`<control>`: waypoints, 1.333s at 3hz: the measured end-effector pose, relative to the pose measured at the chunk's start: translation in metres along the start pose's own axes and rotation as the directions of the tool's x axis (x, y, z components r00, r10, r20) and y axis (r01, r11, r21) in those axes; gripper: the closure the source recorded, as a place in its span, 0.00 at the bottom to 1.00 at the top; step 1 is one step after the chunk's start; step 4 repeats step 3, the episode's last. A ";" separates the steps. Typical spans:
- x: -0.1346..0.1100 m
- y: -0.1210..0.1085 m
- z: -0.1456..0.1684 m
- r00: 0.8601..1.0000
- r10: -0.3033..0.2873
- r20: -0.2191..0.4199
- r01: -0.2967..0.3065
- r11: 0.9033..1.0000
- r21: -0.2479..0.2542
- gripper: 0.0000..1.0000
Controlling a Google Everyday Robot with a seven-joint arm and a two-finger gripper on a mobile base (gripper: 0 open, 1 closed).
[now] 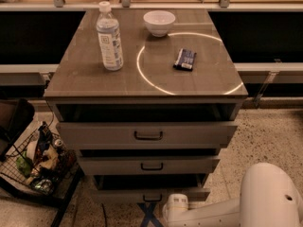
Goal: Close bottom drawer
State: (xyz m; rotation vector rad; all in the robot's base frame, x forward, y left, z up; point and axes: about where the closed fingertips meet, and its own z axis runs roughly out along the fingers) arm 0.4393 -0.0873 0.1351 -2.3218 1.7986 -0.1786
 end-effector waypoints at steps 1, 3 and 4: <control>0.006 -0.039 0.013 1.000 -0.019 -0.025 0.020 1.000 0.022 1.00; 0.012 -0.081 0.031 0.998 -0.053 -0.040 0.055 0.998 0.042 1.00; 0.012 -0.081 0.031 0.998 -0.053 -0.040 0.055 0.998 0.042 1.00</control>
Offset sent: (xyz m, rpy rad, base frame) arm 0.2117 0.0254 -0.0230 -0.0628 -0.1369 0.0836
